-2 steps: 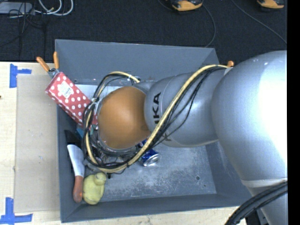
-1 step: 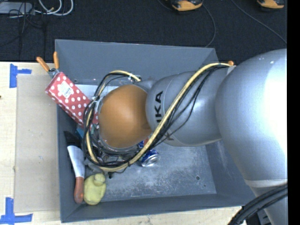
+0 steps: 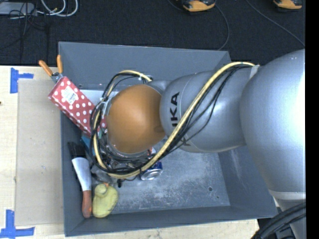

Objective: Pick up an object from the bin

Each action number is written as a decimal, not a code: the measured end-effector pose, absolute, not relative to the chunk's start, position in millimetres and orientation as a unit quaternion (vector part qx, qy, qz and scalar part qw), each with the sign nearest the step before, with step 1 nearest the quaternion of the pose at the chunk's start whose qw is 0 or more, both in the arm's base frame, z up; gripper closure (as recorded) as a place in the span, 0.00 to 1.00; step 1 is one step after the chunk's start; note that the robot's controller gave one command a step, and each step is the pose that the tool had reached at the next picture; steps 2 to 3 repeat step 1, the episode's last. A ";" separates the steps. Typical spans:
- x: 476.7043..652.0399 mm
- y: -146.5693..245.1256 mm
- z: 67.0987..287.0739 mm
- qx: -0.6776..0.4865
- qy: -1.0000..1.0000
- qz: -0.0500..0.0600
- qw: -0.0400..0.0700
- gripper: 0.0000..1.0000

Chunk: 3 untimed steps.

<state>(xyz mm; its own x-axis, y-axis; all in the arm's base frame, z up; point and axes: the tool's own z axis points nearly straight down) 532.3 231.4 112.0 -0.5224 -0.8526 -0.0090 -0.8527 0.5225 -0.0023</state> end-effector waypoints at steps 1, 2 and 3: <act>532.7 231.8 131.1 -0.489 0.873 0.001 0.005 1.00; 532.7 231.8 131.1 -0.489 0.873 0.001 0.005 1.00; 532.7 231.8 131.1 -0.489 0.873 0.001 0.005 1.00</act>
Offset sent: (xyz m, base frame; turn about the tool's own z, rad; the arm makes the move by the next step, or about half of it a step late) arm 0.0000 0.0000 0.0148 0.0000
